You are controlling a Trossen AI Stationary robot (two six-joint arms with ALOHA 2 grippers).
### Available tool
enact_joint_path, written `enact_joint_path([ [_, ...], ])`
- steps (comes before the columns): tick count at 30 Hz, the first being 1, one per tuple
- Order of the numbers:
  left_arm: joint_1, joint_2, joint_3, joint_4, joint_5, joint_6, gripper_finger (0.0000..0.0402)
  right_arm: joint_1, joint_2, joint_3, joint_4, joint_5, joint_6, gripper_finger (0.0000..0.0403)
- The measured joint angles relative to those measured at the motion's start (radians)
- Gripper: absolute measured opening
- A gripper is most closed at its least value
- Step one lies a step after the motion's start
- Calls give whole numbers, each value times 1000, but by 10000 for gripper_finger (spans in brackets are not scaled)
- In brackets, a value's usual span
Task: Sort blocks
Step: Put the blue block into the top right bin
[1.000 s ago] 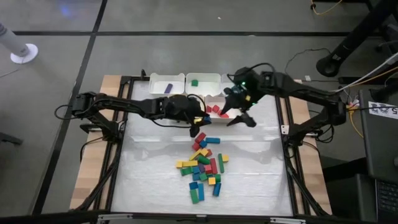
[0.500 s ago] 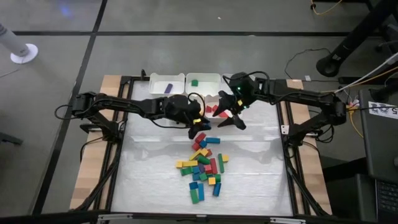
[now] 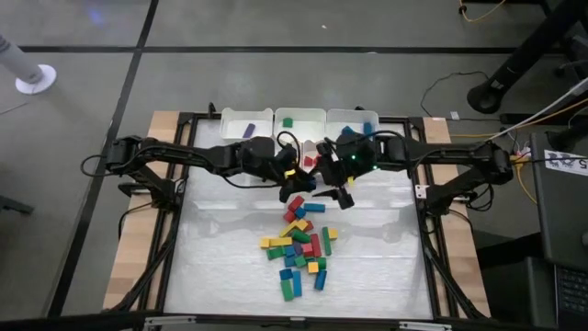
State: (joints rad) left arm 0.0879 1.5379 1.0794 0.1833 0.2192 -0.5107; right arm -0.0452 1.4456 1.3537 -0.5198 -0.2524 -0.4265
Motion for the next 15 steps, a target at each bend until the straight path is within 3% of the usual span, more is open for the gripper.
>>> enact_joint_path([
  [6, -1, 1, 0, 2, -1, -9, 147, 0, 0, 0, -21, 53, 0, 262],
  [15, -2, 1, -1, 38, 2, -11, 144, -1, -1, 1, -29, 21, 0, 262],
])
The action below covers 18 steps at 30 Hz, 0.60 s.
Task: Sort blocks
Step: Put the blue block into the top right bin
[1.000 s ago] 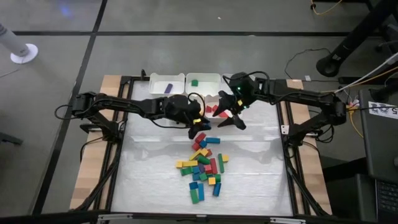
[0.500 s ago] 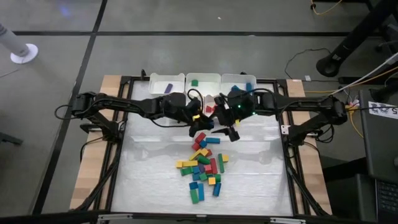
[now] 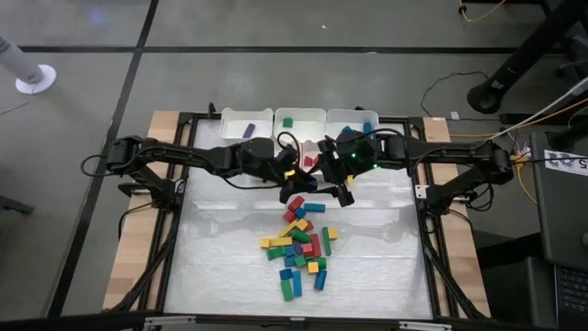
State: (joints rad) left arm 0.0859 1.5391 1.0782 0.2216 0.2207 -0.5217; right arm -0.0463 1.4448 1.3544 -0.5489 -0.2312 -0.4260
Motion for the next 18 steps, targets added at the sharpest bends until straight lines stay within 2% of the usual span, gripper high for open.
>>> enact_joint_path([
  [18, -24, 0, -2, 13, 6, 21, 142, 0, 17, 0, 23, -102, -51, 262],
])
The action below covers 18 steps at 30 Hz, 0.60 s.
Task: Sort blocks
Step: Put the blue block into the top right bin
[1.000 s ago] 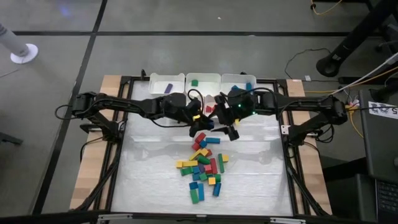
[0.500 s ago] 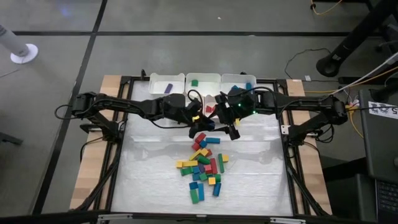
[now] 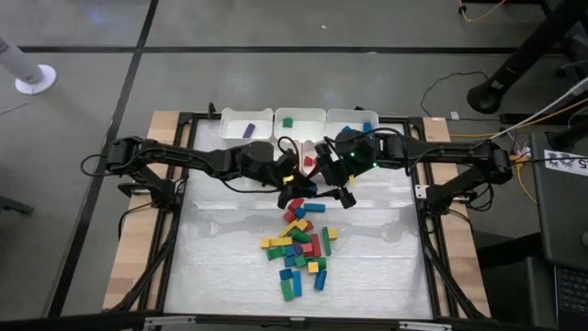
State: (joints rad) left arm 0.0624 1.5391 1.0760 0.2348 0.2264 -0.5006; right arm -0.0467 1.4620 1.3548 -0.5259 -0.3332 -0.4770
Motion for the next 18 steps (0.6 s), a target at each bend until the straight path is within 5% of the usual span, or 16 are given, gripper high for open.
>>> enact_joint_path([
  [18, -48, 0, 5, -69, 22, 191, 141, 2, 2, -1, 6, -122, -1, 262],
])
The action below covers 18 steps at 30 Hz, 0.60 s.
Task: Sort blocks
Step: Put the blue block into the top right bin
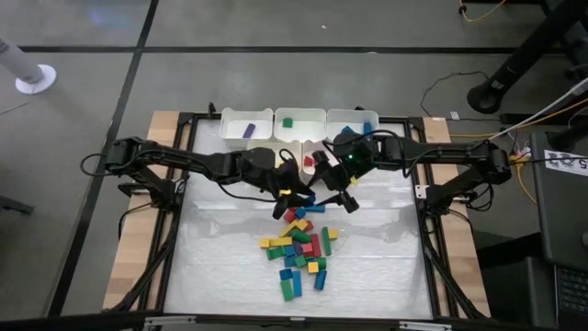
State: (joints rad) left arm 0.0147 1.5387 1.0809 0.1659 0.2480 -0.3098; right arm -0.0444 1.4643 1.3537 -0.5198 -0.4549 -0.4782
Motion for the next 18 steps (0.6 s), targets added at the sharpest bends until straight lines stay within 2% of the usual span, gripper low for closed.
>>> enact_joint_path([
  [7, 0, 0, 0, -24, 1, -5, 141, 16, 0, 0, 26, 14, 26, 262],
  [13, 0, 0, 0, -24, 2, -23, 141, 87, -1, 0, 0, 207, 59, 262],
  [18, -1, 0, 0, -24, 4, -23, 141, 121, -1, 0, -3, 258, 60, 262],
])
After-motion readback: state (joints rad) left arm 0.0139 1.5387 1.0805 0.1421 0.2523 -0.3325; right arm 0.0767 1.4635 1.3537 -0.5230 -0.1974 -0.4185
